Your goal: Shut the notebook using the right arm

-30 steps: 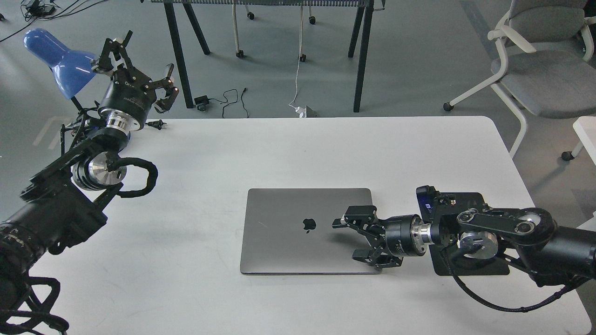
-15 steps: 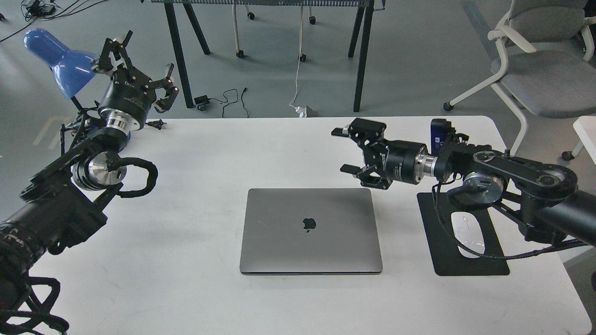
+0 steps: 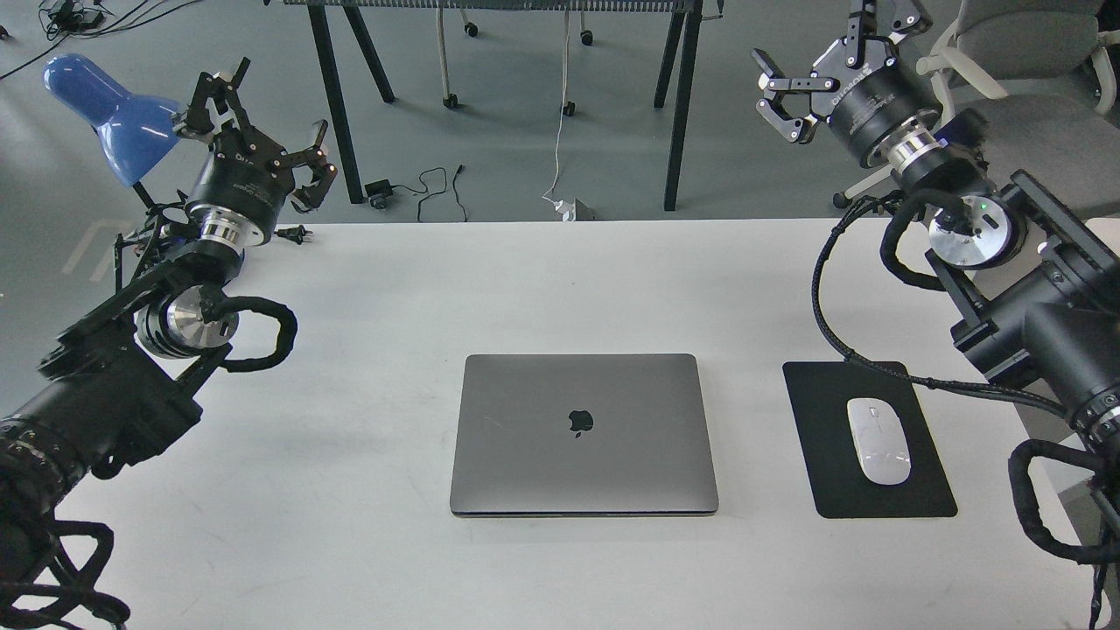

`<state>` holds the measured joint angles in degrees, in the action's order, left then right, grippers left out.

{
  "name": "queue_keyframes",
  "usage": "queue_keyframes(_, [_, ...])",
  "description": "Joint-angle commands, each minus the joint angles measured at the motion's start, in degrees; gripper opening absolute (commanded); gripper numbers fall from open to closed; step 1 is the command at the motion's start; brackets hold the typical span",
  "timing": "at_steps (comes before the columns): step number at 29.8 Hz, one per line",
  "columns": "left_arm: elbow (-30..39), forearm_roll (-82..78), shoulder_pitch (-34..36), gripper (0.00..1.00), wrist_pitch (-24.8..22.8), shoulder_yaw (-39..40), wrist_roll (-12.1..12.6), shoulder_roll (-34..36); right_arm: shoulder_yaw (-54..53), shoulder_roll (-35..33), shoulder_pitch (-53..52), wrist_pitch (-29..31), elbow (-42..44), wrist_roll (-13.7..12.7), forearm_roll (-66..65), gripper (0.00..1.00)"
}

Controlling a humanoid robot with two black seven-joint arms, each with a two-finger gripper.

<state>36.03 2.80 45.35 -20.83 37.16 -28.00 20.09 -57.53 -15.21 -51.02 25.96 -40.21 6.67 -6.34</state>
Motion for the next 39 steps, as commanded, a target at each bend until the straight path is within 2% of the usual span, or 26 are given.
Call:
queue_keyframes(1, [0.0, 0.01, 0.0, 1.0, 0.0, 0.02, 0.0, 0.04, -2.06, 0.1, 1.8, 0.59, -0.13, 0.01, 4.93, 1.0])
queue_keyframes(12, [0.0, 0.01, -0.09, 1.0, 0.0, 0.02, 0.0, 0.04, -5.93, 0.1, 8.21, 2.04, -0.93, 0.01, 8.1, 1.0])
queue_keyframes(39, [0.0, 0.01, -0.09, 1.0, 0.0, 0.02, 0.0, 0.04, -5.23, 3.08, 9.1, 0.76, -0.58, 0.19, 8.01, 1.0])
